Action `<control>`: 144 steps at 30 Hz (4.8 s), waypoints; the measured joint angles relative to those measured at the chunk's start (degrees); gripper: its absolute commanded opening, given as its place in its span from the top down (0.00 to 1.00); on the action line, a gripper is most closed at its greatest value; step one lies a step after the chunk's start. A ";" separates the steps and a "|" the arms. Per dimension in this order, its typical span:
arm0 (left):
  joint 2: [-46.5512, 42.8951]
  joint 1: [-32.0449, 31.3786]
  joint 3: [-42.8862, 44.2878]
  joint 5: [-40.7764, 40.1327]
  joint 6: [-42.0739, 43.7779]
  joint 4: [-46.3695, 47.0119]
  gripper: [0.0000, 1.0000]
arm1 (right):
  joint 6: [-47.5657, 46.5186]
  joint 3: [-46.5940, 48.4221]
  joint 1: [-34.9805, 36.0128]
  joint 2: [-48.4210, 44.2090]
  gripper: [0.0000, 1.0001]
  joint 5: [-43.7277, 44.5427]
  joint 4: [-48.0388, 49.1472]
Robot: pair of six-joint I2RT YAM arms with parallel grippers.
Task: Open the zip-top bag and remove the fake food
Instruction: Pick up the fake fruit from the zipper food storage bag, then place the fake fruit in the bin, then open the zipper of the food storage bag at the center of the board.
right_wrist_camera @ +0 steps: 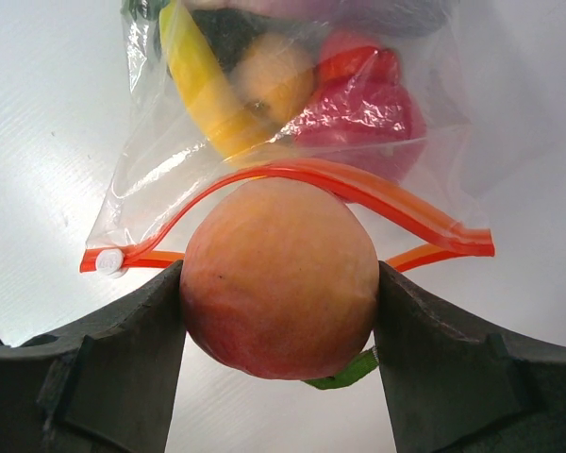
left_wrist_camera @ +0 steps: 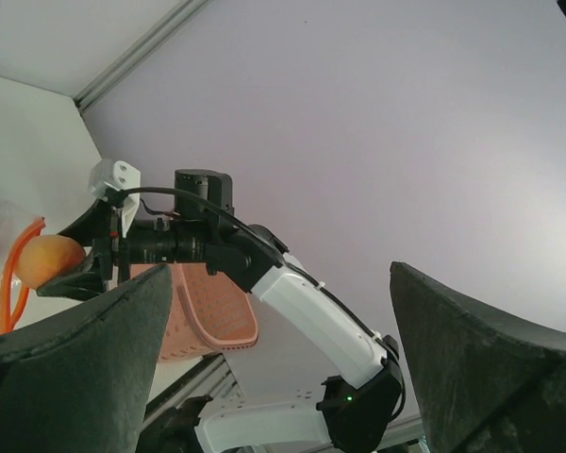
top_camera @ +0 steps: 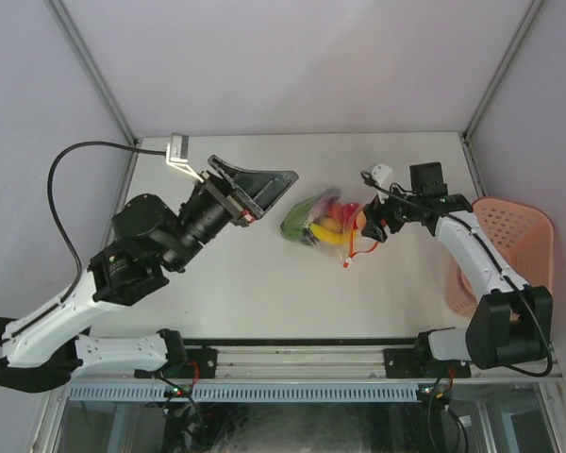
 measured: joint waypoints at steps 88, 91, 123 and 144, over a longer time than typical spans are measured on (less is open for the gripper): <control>0.79 28.39 -54.34 28.98 18.73 18.32 0.43 | -75.47 -4.35 -0.92 1.22 0.05 -7.08 -3.04; 0.46 28.41 -54.86 29.27 16.85 20.68 0.43 | -76.72 -7.65 0.76 2.16 0.14 -4.76 0.22; -27.32 28.89 -58.51 28.48 10.49 18.84 0.43 | 19.04 21.75 33.88 23.30 1.00 21.59 22.18; -4.20 26.08 -68.94 18.36 8.02 48.52 0.66 | 23.10 23.45 39.76 29.90 0.67 26.99 19.04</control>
